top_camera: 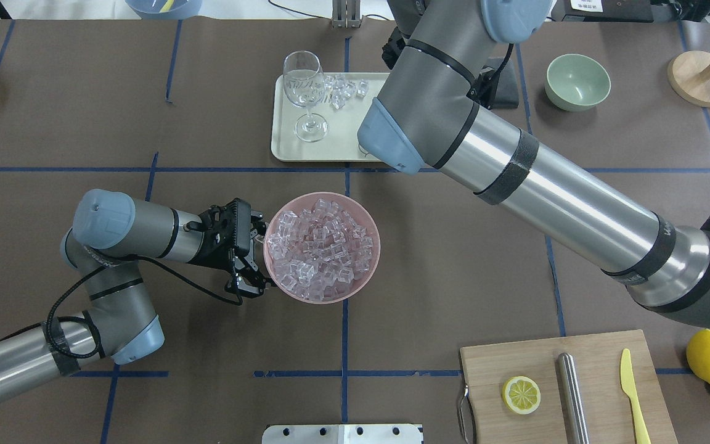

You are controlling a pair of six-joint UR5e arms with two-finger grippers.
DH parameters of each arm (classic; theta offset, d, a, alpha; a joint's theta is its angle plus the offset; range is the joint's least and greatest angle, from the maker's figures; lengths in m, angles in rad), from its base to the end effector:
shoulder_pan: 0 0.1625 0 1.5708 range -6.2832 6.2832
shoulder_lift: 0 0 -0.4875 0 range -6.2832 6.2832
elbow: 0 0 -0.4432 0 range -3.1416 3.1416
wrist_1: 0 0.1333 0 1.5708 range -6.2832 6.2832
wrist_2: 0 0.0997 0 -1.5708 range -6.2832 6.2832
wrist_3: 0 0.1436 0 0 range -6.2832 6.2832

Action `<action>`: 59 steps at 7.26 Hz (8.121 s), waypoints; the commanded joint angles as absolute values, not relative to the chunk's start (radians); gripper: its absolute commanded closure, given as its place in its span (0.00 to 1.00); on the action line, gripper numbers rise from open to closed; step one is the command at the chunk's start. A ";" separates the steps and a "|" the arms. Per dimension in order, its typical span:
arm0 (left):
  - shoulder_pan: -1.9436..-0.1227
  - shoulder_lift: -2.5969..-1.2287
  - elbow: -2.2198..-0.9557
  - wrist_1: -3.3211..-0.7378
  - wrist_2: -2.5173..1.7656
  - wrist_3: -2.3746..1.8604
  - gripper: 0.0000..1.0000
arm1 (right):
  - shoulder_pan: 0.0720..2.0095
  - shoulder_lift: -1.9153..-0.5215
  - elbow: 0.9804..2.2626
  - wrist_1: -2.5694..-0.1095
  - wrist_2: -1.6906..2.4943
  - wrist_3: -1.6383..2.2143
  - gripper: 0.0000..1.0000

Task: Put ice in cup with scoop

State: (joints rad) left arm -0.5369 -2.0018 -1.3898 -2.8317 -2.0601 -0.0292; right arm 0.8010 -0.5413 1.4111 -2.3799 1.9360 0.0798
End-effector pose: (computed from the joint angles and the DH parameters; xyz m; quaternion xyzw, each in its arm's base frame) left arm 0.6242 -0.4481 0.4038 0.4840 0.4892 0.4856 0.5391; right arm -0.5058 -0.6396 0.2028 -0.0476 -0.1777 -0.3376 0.9231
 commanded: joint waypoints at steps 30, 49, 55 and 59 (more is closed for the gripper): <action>-0.540 -1.988 -1.391 -2.887 -2.060 -0.031 0.00 | 0.745 -1.565 2.102 -1.671 2.180 0.958 1.00; -0.572 -1.979 -1.394 -2.885 -2.063 -0.029 0.00 | 0.927 -1.578 1.996 -1.496 2.118 0.698 0.00; -0.826 -1.846 -1.402 -2.826 -2.074 -0.018 0.00 | 1.607 -1.706 1.977 -1.905 2.253 -0.414 0.00; -1.277 -1.784 -1.404 -2.348 -2.391 -0.020 0.00 | 1.618 -1.709 1.878 -1.826 2.312 -0.229 0.00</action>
State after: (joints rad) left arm -1.1274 -1.8034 -1.4033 -2.4845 -2.3067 -0.0220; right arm 1.6194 -1.7127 1.9010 -1.8738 2.2936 -0.3144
